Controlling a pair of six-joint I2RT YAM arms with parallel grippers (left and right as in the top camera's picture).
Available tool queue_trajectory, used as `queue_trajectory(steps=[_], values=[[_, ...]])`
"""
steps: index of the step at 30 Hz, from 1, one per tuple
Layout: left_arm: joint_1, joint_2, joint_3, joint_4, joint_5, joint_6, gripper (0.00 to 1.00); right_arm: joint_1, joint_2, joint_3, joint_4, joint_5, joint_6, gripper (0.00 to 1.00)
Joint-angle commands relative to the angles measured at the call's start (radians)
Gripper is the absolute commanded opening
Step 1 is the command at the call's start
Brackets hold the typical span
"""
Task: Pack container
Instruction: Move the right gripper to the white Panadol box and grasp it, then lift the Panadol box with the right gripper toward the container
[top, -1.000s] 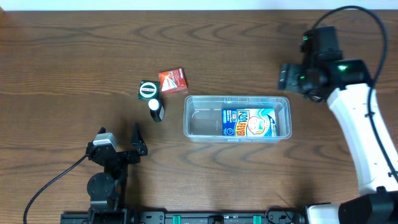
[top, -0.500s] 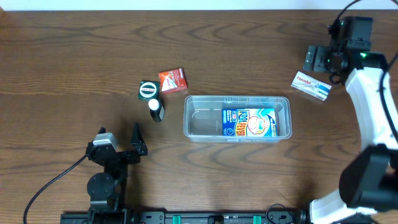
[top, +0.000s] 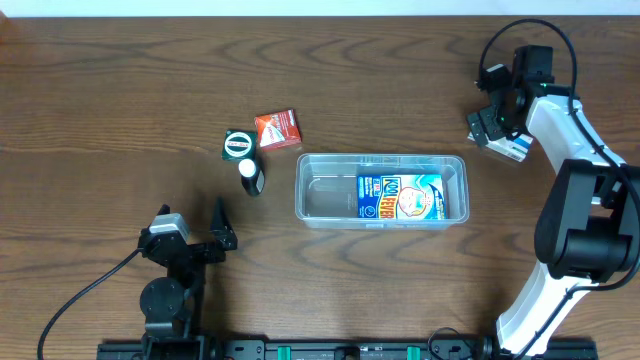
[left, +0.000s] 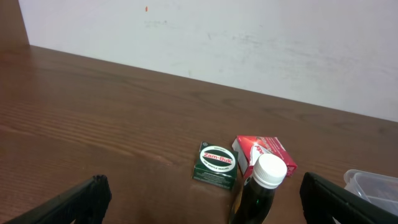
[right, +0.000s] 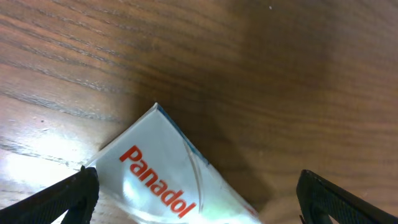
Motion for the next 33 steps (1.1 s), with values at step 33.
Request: queue_trajectory(steps=[33], values=[[0.006, -0.006, -0.019, -0.037, -0.008, 0.017, 0.98, -0.021, 0.121, 0.011, -0.185, -0.038, 0.244, 0.89]])
